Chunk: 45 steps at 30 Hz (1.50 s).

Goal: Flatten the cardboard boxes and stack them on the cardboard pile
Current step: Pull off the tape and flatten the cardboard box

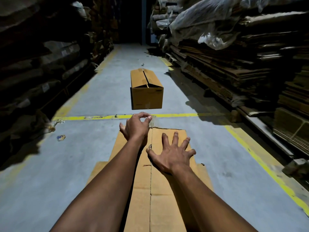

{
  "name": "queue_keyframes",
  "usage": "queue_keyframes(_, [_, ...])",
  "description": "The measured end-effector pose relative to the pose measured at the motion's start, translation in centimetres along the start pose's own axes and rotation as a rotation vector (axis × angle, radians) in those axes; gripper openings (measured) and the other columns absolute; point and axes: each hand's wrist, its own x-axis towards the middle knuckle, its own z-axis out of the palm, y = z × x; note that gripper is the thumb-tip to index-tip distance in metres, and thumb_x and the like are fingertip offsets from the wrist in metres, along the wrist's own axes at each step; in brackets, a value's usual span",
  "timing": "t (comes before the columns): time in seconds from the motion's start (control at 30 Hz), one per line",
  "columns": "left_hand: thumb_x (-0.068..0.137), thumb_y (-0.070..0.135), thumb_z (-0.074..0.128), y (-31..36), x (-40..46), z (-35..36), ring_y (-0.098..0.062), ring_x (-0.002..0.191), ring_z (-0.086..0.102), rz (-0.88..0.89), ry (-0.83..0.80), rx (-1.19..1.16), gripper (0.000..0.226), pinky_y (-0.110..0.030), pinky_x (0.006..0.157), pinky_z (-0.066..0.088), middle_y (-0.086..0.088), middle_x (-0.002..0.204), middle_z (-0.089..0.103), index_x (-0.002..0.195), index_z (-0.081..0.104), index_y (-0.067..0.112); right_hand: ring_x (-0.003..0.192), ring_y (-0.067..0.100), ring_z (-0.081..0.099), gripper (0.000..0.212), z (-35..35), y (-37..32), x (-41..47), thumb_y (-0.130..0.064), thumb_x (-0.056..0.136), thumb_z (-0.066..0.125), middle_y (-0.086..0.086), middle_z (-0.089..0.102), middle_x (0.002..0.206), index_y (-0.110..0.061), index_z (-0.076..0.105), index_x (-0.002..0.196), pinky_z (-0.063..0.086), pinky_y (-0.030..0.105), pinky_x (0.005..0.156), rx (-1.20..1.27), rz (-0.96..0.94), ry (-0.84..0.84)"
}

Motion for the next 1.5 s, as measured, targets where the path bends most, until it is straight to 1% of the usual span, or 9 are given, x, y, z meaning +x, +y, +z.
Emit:
queue_keyframes(0.27, [0.085,0.075,0.063,1.3,2.1,1.0,-0.016,0.099,0.065,-0.158,-0.038,0.1,0.033,-0.048,0.101,0.017,0.015,0.077,0.07,0.082,0.072,0.043,0.152,0.057,-0.007,0.103,0.0,0.0,0.1,-0.095,0.078,0.014,0.012,-0.007,0.174,-0.04,0.003,0.164,0.02,0.075,0.107,-0.027,-0.005,0.012])
queue_keyframes(0.4, [0.081,0.075,0.064,1.9,2.4,0.2,-0.018,0.095,0.063,-0.231,-0.089,0.034,0.037,-0.049,0.105,0.02,0.015,0.075,0.068,0.085,0.073,0.039,0.152,0.058,-0.007,0.102,0.0,0.1,0.3,-0.095,0.078,0.015,0.012,-0.007,0.173,-0.04,0.004,0.163,0.02,0.076,0.106,-0.024,-0.008,-0.002])
queue_keyframes(0.6, [0.069,0.089,0.058,1.3,3.3,-2.1,-0.024,0.114,0.054,-0.275,-0.253,-0.392,0.057,-0.059,0.114,0.021,0.011,0.106,0.072,0.085,0.062,0.034,0.152,0.058,-0.009,0.102,-0.3,0.3,0.2,-0.095,0.078,0.018,0.011,-0.008,0.174,-0.041,0.004,0.163,0.019,0.077,0.108,0.01,-0.016,-0.033])
queue_keyframes(0.73, [0.061,0.095,0.061,-0.9,3.4,-2.5,-0.026,0.133,0.049,-0.226,-0.281,-0.472,0.072,-0.057,0.115,0.035,0.009,0.13,0.063,0.109,0.061,0.04,0.152,0.057,-0.012,0.102,-1.0,0.5,0.1,-0.095,0.08,0.026,0.01,-0.01,0.173,-0.04,0.006,0.163,0.016,0.078,0.11,0.041,-0.018,-0.091])
queue_keyframes(0.97, [0.09,0.056,0.069,-1.8,-2.3,-5.0,-0.033,0.145,0.033,0.122,-0.264,0.23,0.063,-0.05,0.118,0.026,-0.008,0.152,0.044,0.144,0.05,0.028,0.154,0.053,-0.005,0.102,-2.9,-0.3,-1.6,-0.091,0.079,0.036,0.009,-0.001,0.174,-0.035,0.013,0.162,0.013,0.083,0.11,0.126,0.057,-0.131])
queue_keyframes(1.17, [0.084,0.073,0.066,-1.7,-5.6,-8.1,-0.036,0.151,0.018,0.022,-0.434,0.435,0.092,-0.059,0.114,0.033,-0.009,0.167,0.02,0.156,0.035,0.024,0.154,0.055,0.001,0.142,-5.5,0.2,-3.5,-0.101,0.052,0.059,0.014,-0.019,0.171,-0.04,-0.005,0.163,0.021,0.075,0.116,0.132,0.219,-0.425])
queue_keyframes(1.27, [0.075,0.082,0.069,0.5,-7.6,-10.7,-0.045,0.155,0.015,-0.127,-0.631,0.6,0.119,-0.057,0.119,0.032,-0.015,0.172,-0.001,0.165,0.014,0.025,0.153,0.044,0.021,0.137,-7.2,0.6,-5.2,-0.086,0.056,0.077,0.018,0.014,0.168,-0.028,0.011,0.162,0.035,0.06,0.118,0.121,0.212,-0.569])
queue_keyframes(1.37, [0.081,0.072,0.073,4.0,-10.7,-14.4,-0.033,0.129,0.051,-0.168,-0.826,0.751,0.097,-0.044,0.112,0.043,-0.015,0.15,0.047,0.153,0.041,0.016,0.152,0.041,0.027,0.137,-7.5,0.4,-8.2,-0.09,0.057,0.074,0.016,0.031,0.162,-0.02,0.018,0.16,0.031,0.057,0.121,0.04,0.171,-0.606])
queue_keyframes(1.5, [0.095,0.055,0.067,6.7,-14.0,-16.4,-0.023,0.086,0.063,-0.152,-1.031,0.841,0.048,-0.034,0.083,0.052,-0.008,0.104,0.067,0.103,0.066,0.008,0.154,0.05,0.009,0.139,-6.4,0.3,-10.8,-0.097,0.064,0.056,0.021,-0.014,0.169,-0.029,-0.011,0.164,0.027,0.056,0.123,0.081,0.227,-0.534])
